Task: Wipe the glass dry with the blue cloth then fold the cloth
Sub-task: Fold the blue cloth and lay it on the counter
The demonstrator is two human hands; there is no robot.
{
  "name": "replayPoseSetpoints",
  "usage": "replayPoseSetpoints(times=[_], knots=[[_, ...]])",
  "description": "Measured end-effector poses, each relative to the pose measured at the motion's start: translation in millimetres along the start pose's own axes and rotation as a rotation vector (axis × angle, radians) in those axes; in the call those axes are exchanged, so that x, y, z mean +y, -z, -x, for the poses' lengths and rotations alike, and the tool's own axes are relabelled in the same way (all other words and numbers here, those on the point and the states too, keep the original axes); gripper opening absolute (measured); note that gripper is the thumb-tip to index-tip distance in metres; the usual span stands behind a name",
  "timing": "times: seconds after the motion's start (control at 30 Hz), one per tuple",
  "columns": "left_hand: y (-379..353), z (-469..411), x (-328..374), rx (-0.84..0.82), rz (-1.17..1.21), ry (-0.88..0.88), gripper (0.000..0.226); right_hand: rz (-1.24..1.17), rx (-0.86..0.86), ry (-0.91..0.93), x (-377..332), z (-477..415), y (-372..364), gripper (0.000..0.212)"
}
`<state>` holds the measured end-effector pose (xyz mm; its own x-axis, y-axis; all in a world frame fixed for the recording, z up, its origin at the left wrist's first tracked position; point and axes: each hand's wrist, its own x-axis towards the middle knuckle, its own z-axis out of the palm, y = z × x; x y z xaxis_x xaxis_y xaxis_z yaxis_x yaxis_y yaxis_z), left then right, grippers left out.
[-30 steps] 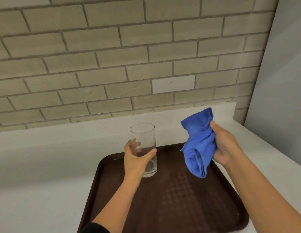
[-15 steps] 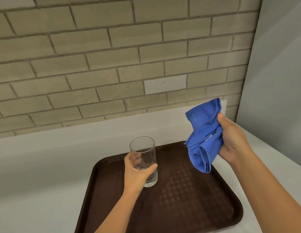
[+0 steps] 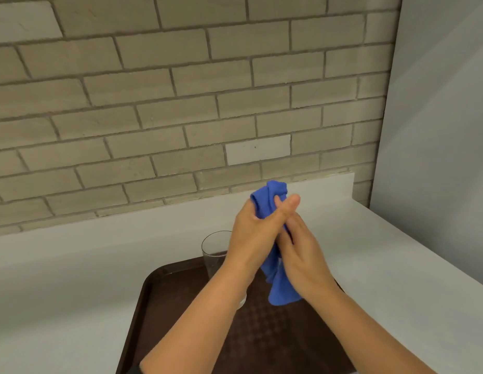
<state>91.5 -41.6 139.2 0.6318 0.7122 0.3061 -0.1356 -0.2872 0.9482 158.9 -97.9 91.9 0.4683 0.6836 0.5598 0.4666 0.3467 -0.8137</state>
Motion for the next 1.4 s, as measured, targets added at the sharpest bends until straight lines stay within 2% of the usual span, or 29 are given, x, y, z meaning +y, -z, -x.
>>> replayPoseSetpoints(times=[0.1, 0.17, 0.23, 0.27, 0.33, 0.43, 0.53, 0.6, 0.7, 0.77, 0.87, 0.97, 1.07, 1.17, 1.23, 1.33, 1.4], knots=[[0, -10, 6, 0.055, 0.047, -0.003, 0.014, -0.02, -0.026, 0.071, -2, 4, 11, 0.035], [1, -17, 9, -0.002, 0.014, -0.03, 0.004, -0.167, 0.126, 0.046, -5, 1, 31, 0.025], [-2, -23, 14, -0.113, -0.045, -0.049, 0.009, -0.275, 0.264, -0.082, -3, -7, 56, 0.028], [-5, -26, 16, -0.168, -0.052, -0.042, 0.011, -0.336, 0.239, -0.174, -2, -12, 69, 0.04], [-13, -30, 19, -0.269, -0.008, 0.002, 0.018, -0.459, 0.068, -0.298, -1, -21, 95, 0.06], [-31, -34, 18, -0.326, 0.147, 0.071, 0.025, -0.466, -0.07, -0.324, -6, -30, 121, 0.045], [-53, -30, 10, -0.204, 0.26, 0.052, 0.028, -0.4, -0.013, -0.294, -10, -34, 133, 0.035], [-65, -24, 3, -0.15, 0.188, -0.048, 0.036, -0.347, 0.042, -0.283, -11, -32, 140, 0.028], [-74, -20, -2, -0.156, 0.094, -0.139, 0.024, -0.285, 0.092, -0.291, -11, -26, 153, 0.013], [-77, -22, -4, -0.177, 0.069, -0.147, 0.02, -0.248, 0.116, -0.299, -10, -23, 161, 0.019], [-84, -24, -6, -0.172, 0.114, -0.041, 0.02, -0.193, 0.129, -0.32, -8, -22, 172, 0.029], [-92, -28, -12, -0.115, 0.165, 0.119, 0.021, -0.186, 0.109, -0.38, -5, -21, 185, 0.03], [-101, -27, -16, -0.099, 0.212, 0.193, 0.022, -0.221, 0.036, -0.442, -1, -16, 204, 0.032], [-109, -23, -22, -0.131, 0.269, 0.211, 0.014, -0.215, -0.024, -0.482, 5, -8, 221, 0.028], [-112, -21, -29, -0.182, 0.25, 0.227, 0.016, -0.199, -0.052, -0.522, 11, -2, 231, 0.023], [-118, -24, -46, -0.237, 0.202, 0.304, 0.016, -0.168, -0.079, -0.604, 28, -2, 238, 0.028], [-123, -34, -61, -0.225, 0.173, 0.383, 0.011, -0.112, -0.079, -0.679, 47, -11, 237, 0.022]])
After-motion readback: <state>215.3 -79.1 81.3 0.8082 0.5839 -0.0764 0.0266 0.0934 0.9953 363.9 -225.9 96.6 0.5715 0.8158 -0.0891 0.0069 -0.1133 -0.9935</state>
